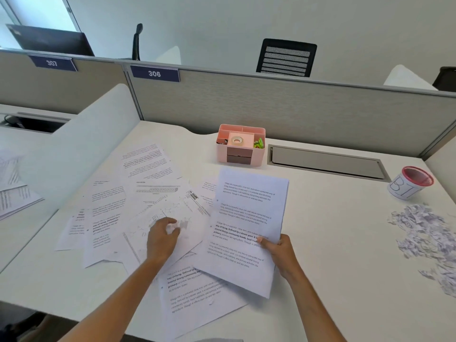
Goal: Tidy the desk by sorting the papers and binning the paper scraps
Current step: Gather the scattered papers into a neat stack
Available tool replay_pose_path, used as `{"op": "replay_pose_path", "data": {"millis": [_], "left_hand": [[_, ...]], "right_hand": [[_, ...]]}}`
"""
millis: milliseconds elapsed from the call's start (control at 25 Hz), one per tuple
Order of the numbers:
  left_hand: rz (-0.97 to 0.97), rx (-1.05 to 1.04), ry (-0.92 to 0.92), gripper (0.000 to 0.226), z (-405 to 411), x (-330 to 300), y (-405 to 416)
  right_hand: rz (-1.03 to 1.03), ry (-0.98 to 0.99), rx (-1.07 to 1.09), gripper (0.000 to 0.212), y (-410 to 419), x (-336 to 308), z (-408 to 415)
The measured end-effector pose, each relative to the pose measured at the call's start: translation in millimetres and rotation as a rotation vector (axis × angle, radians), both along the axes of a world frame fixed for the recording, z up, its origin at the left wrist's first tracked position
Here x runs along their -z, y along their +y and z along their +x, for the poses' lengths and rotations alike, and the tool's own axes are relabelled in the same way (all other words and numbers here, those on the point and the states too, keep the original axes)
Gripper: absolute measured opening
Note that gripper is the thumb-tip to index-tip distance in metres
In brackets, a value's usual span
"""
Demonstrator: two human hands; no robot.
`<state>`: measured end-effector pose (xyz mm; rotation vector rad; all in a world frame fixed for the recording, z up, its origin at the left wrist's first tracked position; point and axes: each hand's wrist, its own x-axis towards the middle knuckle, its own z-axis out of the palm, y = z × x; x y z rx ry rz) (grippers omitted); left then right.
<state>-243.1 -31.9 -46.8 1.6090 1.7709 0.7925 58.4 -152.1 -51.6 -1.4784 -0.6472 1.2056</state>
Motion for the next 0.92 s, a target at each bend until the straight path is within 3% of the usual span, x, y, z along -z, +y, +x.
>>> {"op": "replay_pose_path", "data": {"millis": [280, 520, 760, 920], "left_hand": [[-0.075, -0.106, 0.393, 0.057, -53.6, 16.2, 1.2], [-0.362, -0.067, 0.568, 0.101, -74.4, 4.5, 31.2], [-0.42, -0.062, 0.619, 0.104, -79.9, 3.9, 40.4], [-0.393, -0.028, 0.686, 0.098, -75.5, -2.9, 41.9]], "right_hand": [[-0.087, -0.141, 0.034, 0.018, -16.7, 20.7, -0.5], [-0.097, -0.202, 0.077, 0.014, -18.7, 24.5, 0.7], [-0.091, -0.058, 0.04, 0.013, -4.6, 15.5, -4.5], [-0.055, 0.108, -0.005, 0.025, 10.8, 3.6, -13.5]]}}
